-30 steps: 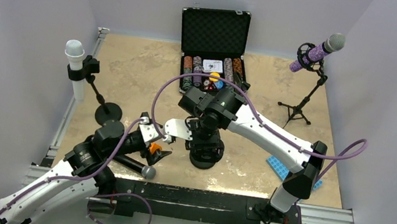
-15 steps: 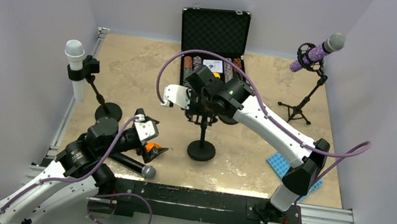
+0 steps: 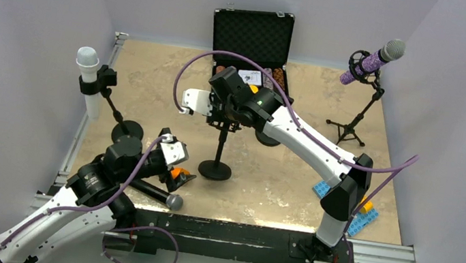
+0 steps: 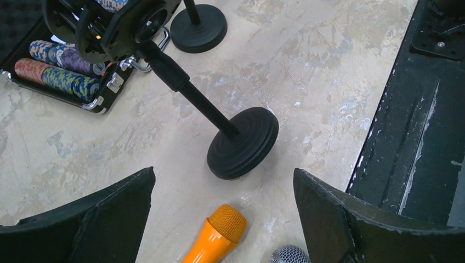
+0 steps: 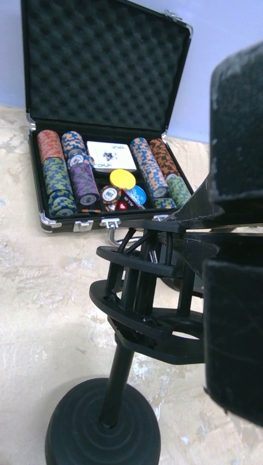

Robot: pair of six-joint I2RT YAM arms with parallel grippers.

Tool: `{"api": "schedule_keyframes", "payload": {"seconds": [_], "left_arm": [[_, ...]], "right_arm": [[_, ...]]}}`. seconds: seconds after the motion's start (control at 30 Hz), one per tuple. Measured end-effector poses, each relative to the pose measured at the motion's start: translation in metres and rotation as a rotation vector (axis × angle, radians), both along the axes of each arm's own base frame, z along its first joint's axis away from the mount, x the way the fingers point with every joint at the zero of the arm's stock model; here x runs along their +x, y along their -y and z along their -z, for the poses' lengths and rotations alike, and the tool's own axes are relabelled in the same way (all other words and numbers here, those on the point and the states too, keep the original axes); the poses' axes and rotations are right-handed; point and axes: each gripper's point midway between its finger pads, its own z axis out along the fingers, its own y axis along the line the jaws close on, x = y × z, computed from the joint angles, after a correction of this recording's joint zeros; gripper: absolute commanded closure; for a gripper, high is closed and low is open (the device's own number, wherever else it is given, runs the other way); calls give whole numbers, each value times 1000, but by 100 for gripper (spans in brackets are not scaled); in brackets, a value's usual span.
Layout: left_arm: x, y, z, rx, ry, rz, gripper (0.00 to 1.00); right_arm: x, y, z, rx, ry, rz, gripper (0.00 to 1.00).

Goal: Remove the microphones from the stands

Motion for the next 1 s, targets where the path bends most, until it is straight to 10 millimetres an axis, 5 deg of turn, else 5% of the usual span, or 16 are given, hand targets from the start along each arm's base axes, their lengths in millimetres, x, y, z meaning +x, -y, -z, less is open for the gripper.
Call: {"api": "schedule_keyframes", "payload": {"seconds": [0.6,0.97,1.0], "left_arm": [[1,2,3,3,-16,7,0],[3,1,5,1,-17,-1,0],[3,1,5,1,-16,-2,0]], "right_arm": [[57,3,-35,-57,282,-13,100],[73,-1,-19,-97,323,-11,100],[74,-1,-20,-94,329,-9,91]]}}
